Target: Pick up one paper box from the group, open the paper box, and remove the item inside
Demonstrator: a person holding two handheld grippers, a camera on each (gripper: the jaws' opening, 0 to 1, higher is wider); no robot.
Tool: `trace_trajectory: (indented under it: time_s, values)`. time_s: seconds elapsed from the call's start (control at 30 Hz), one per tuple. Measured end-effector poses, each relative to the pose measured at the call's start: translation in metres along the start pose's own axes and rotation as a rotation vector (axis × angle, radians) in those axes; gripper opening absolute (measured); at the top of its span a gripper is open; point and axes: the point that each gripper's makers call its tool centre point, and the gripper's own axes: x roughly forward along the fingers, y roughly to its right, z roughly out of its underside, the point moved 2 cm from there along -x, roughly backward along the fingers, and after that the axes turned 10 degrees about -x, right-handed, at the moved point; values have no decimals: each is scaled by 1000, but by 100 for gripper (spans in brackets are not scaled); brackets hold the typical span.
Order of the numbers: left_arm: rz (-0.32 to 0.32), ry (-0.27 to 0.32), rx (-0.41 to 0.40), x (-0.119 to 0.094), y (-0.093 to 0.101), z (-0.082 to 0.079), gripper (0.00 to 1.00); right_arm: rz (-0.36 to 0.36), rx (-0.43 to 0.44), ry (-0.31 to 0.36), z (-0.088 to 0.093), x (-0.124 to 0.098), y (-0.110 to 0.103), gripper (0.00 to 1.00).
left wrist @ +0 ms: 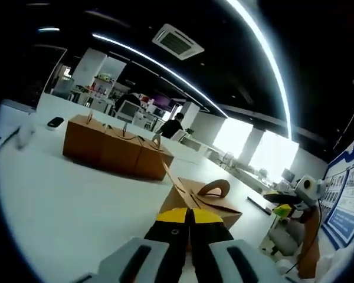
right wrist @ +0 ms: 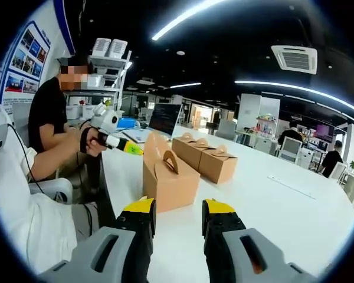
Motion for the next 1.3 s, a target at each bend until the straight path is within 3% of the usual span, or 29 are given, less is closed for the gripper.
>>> trace_trajectory:
  time_s: [0.23, 0.5, 0.87, 1.3]
  values:
    - [5, 9, -16, -2, -1, 3, 4, 33, -52, -47, 5, 8, -1, 32]
    - [17, 17, -23, -2, 0, 3, 4, 51, -136, -77, -1, 25, -11, 32]
    - [20, 26, -43, -3, 0, 4, 4, 29, -146, -68, -10, 36, -16, 32]
    - [22, 35, -55, -1, 0, 5, 4, 12, -202, -38, -43, 51, -22, 32]
